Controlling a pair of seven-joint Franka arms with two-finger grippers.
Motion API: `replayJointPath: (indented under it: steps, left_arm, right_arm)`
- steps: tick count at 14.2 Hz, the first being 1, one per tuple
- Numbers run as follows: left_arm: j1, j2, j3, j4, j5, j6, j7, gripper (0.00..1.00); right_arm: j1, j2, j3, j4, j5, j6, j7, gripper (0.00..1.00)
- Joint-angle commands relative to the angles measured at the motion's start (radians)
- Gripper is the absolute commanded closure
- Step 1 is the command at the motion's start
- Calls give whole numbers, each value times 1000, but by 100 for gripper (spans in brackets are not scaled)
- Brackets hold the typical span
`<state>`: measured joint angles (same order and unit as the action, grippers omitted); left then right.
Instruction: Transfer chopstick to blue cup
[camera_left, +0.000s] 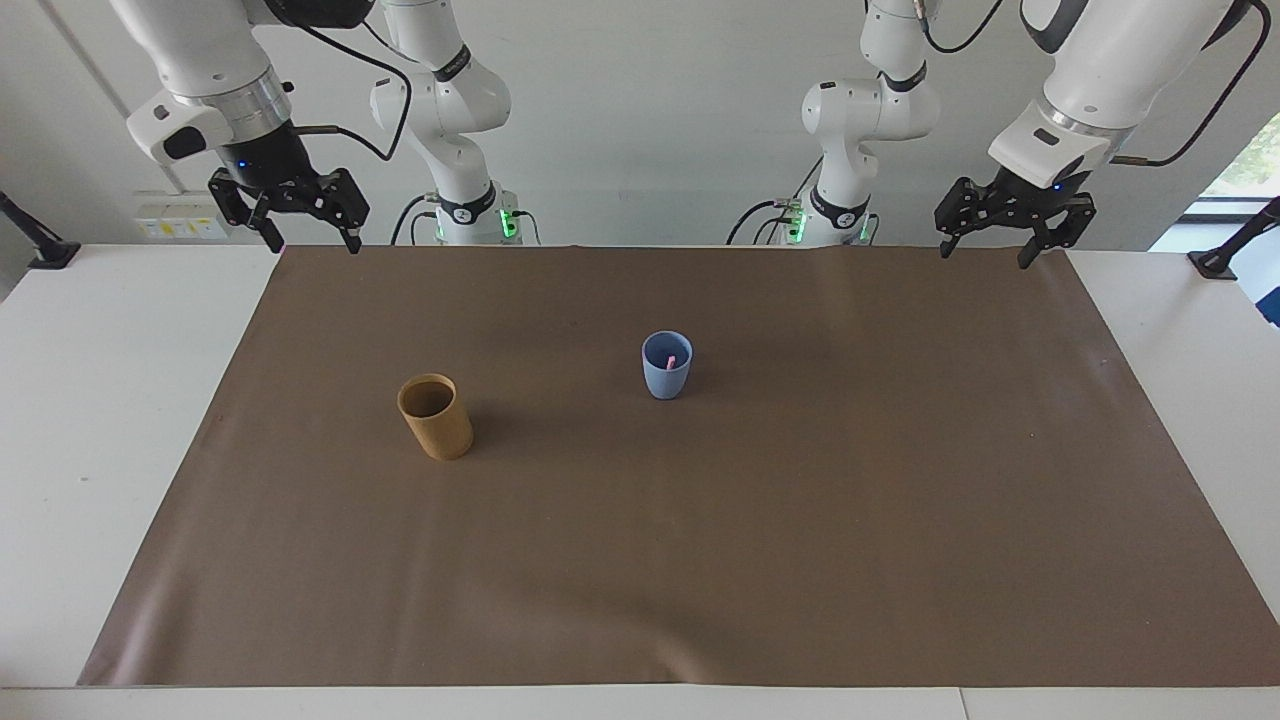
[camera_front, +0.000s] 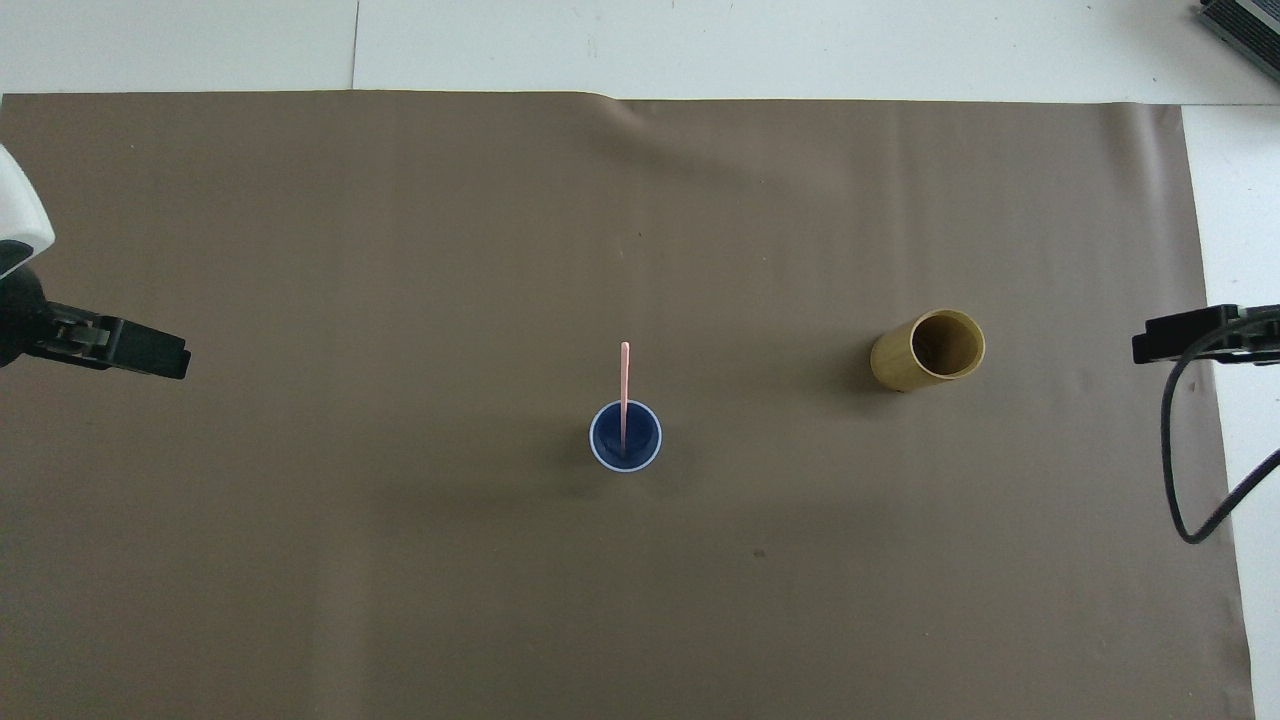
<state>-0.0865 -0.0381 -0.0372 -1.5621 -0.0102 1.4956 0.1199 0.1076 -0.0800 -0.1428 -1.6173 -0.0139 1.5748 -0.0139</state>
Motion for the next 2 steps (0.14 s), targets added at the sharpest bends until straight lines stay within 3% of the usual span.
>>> replayJointPath:
  steps: [1,2]
  left_arm:
    - [4,-23,-3,-26,10,-5,-8,0]
    - [5,-25,-3,-27,9,-6,-8,0]
  right_arm:
    - [3,-14,9,-23,-26,27,-21,0]
    - [4,-14,9,-23,-18,24,-15,0]
